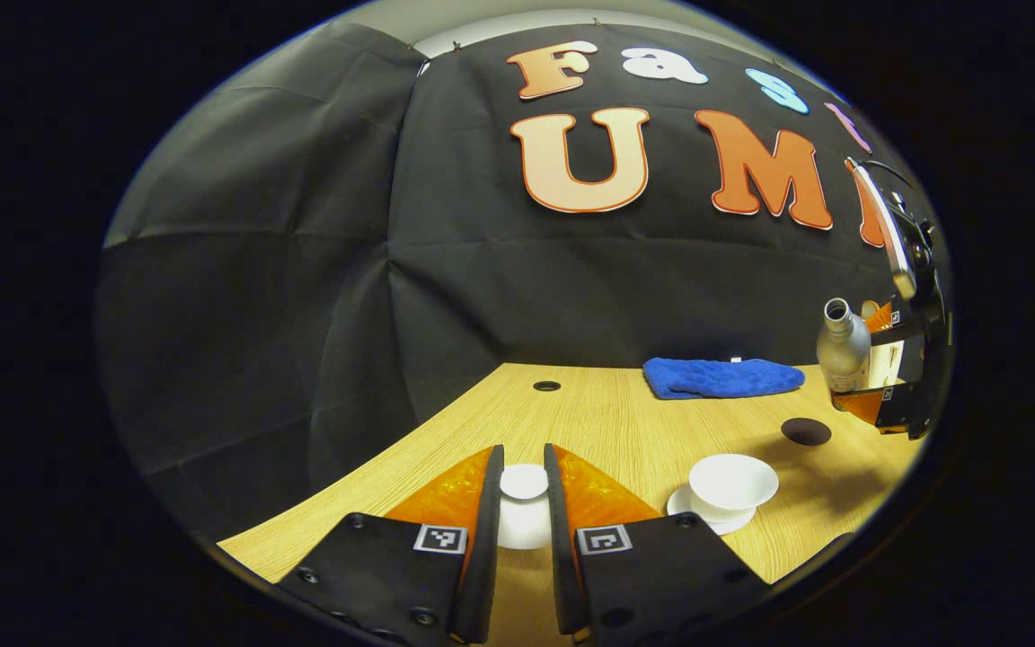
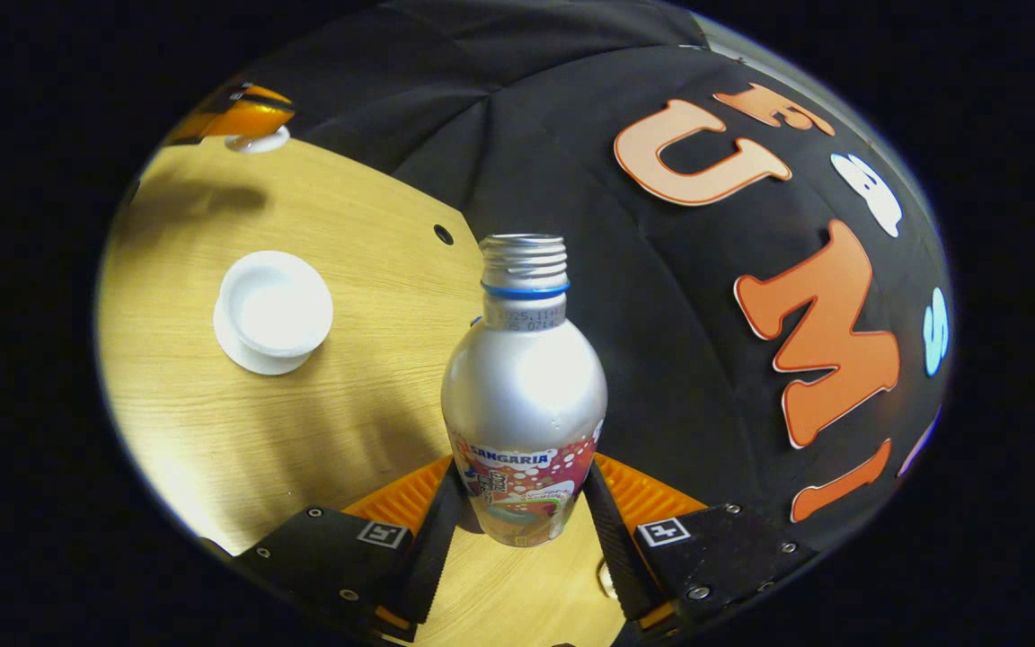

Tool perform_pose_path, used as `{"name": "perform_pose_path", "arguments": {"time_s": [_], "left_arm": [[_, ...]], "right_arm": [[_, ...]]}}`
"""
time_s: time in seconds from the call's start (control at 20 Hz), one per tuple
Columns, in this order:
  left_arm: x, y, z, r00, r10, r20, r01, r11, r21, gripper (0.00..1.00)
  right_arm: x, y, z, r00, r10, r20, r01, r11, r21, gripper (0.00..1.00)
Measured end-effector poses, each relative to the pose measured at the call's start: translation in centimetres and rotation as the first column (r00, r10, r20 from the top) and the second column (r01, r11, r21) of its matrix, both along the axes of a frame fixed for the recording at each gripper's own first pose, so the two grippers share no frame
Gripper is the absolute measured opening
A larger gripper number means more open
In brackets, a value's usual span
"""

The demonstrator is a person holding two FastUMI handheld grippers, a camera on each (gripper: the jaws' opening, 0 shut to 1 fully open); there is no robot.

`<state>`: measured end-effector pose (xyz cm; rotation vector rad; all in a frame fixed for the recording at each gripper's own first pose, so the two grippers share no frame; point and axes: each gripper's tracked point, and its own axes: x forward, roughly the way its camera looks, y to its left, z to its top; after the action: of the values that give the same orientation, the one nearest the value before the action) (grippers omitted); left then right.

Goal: Open the teacup lid with one hand, grasp the water bottle and pour water into the teacup with the other hand; after pouring, place the water bottle on the coaster and then close the teacup lid.

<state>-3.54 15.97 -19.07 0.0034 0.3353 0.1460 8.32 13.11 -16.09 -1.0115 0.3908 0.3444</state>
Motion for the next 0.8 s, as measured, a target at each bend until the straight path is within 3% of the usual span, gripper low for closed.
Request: {"name": "perform_pose_path", "arguments": {"time_s": [0.25, 0.3, 0.55, 0.8], "left_arm": [[-0.7, 1.0, -0.4, 1.000, 0.017, -0.003, -0.017, 1.000, -0.008, 0.27], [-0.7, 1.1, -0.6, 1.000, 0.018, -0.006, -0.018, 1.000, -0.010, 0.31], [-0.9, 1.5, -0.7, 1.000, 0.027, -0.005, -0.027, 1.000, -0.015, 0.27], [-1.0, 1.6, -0.7, 1.000, 0.023, -0.006, -0.023, 1.000, -0.015, 0.30]], "right_arm": [[0.1, 0.1, 0.5, 0.997, 0.052, 0.048, -0.046, 0.992, -0.115, 0.78], [0.1, 0.2, 0.7, 0.996, 0.067, 0.064, -0.058, 0.988, -0.142, 0.78], [0.1, 1.0, 1.9, 0.982, 0.137, 0.127, -0.102, 0.963, -0.249, 0.77], [1.2, 0.8, 3.4, 0.965, 0.191, 0.179, -0.115, 0.924, -0.364, 0.77]]}}
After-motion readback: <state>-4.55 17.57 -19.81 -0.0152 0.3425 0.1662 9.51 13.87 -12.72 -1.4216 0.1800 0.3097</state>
